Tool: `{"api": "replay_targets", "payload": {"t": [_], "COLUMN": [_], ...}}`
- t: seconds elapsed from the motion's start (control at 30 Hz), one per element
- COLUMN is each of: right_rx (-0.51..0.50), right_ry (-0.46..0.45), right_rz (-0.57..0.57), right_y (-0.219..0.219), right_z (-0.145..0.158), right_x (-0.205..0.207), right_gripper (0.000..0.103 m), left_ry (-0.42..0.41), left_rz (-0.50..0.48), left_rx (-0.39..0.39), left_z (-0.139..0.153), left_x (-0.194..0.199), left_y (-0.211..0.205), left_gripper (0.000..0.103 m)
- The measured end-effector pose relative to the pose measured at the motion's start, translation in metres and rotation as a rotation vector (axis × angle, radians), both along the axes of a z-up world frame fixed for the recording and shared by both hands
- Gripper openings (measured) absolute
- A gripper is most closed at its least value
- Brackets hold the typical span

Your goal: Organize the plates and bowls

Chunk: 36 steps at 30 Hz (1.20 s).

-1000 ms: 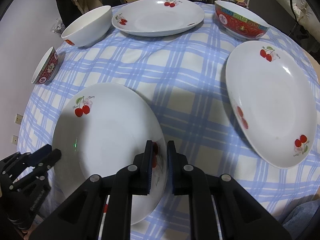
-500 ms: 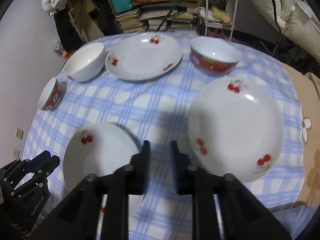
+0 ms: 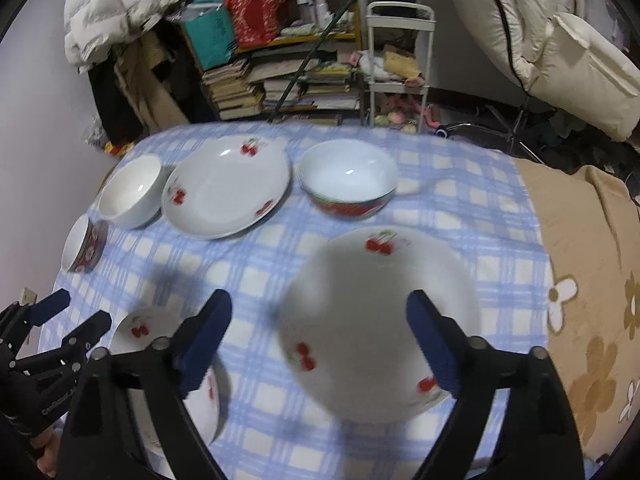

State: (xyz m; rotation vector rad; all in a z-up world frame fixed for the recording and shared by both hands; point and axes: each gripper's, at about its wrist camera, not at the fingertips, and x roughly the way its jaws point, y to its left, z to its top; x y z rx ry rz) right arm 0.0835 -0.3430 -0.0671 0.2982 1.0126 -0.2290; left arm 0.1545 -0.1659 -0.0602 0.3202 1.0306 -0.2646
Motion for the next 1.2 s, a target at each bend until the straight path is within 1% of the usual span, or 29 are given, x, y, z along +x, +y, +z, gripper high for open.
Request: {"api": "replay_targets", "payload": {"t": [0.03,0.17,0.3,0.37,0.53,0.6,0.73,0.8,0.9,0.93,0.97,1.0,1.03,1.07,1.1,1.13,1.2], "right_rx": [0.0,0.027,0.077,0.083,0.073,0.077,0.122,0.139,0.158,0.17,0.188,0.203,0.206,0.201,0.201,0.209,0.244], "right_ry": [0.001,0.004,0.002,0.007,0.06,0.06,0.089,0.1,0.124,0.126,0.122,0.122,0.127,0.13,0.127,0.126,0.126], "right_rz": [-0.01,-0.066,-0.122,-0.144,-0.193,-0.188,-0.195,-0.2,-0.217,-0.224,-0.231,-0.239,-0.25,-0.263,-0.269,-0.27,-0.271], "right_y": [-0.007,-0.041,-0.068,-0.077,-0.092,-0.095,-0.102,-0.105,-0.11,-0.112,-0.114,-0.116,-0.118,-0.121,-0.123,-0.124,-0.126], "right_z": [-0.001,-0.009,-0.021,-0.027,-0.046,-0.051,-0.066,-0.072,-0.082,-0.084,-0.086,-0.088,-0.09,-0.092,-0.092,-0.093,-0.097], "right_x": [0.0,-0.001,-0.006,-0.009,-0.016,-0.018,-0.021,-0.023,-0.026,-0.027,-0.029,-0.032,-0.033,-0.035,-0.037,-0.038,-0.04], "right_gripper": [0.1,0.101,0.101,0.101,0.101,0.101,0.101,0.098,0.083,0.078,0.069,0.063,0.06,0.053,0.044,0.041,0.027], "left_ry": [-0.003,0.004,0.038,0.049,0.08,0.092,0.105,0.117,0.113,0.114,0.123,0.135,0.148,0.163,0.177,0.181,0.197], "left_rz": [-0.001,-0.02,-0.045,-0.051,-0.068,-0.07,-0.081,-0.096,-0.11,-0.115,-0.122,-0.125,-0.127,-0.127,-0.122,-0.115,-0.098], "left_rx": [0.0,0.023,0.026,0.029,0.036,0.039,0.033,0.024,-0.003,-0.011,-0.019,-0.019,-0.016,-0.01,-0.003,-0.005,-0.018], "left_z": [0.0,-0.006,-0.018,-0.024,-0.04,-0.045,-0.056,-0.061,-0.067,-0.069,-0.072,-0.075,-0.078,-0.082,-0.086,-0.088,-0.093], "left_x": [0.002,0.01,0.017,0.02,0.025,0.026,0.027,0.026,0.022,0.021,0.02,0.02,0.021,0.021,0.023,0.024,0.026], "left_y": [-0.005,-0.033,-0.059,-0.069,-0.089,-0.095,-0.107,-0.114,-0.12,-0.122,-0.125,-0.127,-0.13,-0.132,-0.135,-0.136,-0.137], "left_gripper": [0.081,0.082,0.082,0.082,0.082,0.082,0.082,0.082,0.081,0.078,0.069,0.065,0.055,0.047,0.045,0.042,0.038]}}
